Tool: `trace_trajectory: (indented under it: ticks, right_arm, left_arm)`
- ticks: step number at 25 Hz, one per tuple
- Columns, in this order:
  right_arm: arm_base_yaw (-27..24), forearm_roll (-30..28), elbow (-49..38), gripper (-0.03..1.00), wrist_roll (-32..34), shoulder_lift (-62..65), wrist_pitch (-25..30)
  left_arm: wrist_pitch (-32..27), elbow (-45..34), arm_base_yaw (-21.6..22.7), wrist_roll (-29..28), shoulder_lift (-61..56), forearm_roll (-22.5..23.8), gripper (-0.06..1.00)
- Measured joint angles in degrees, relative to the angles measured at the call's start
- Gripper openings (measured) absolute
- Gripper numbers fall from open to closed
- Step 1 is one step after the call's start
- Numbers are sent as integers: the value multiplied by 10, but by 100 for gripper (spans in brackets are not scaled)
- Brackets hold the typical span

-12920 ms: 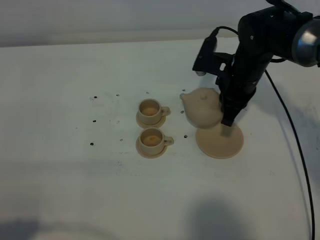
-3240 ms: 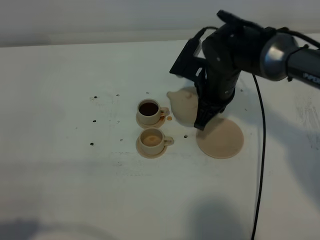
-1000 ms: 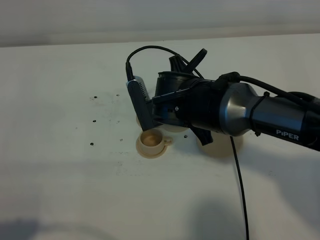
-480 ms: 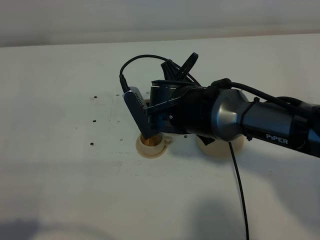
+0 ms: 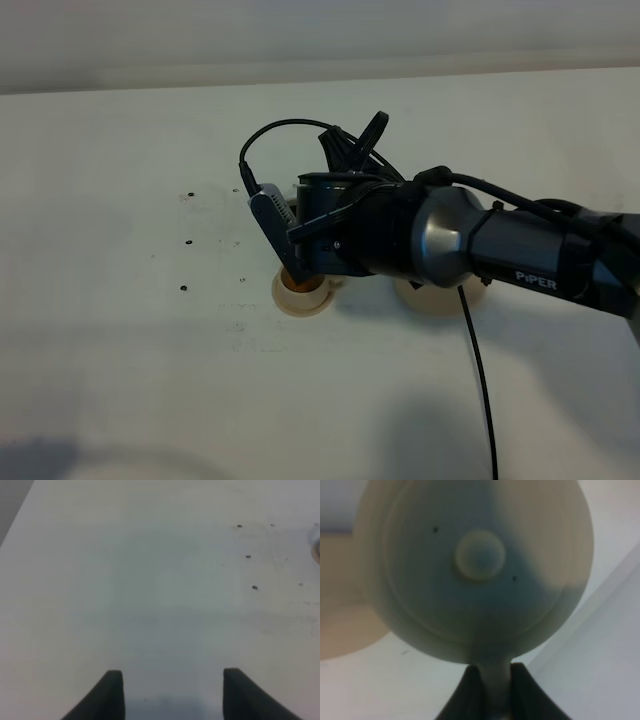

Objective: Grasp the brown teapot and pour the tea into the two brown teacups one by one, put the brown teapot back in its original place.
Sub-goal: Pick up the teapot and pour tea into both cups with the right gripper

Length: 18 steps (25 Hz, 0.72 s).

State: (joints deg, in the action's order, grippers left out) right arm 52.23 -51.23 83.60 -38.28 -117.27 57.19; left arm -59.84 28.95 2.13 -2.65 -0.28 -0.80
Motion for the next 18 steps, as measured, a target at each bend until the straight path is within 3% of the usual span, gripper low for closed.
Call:
trace_trajectory:
  ticks: [18]
  right_arm:
    - [0, -27, -1, 12, -30, -4, -2]
  left_arm:
    - [0, 0, 0, 0, 0, 0, 45]
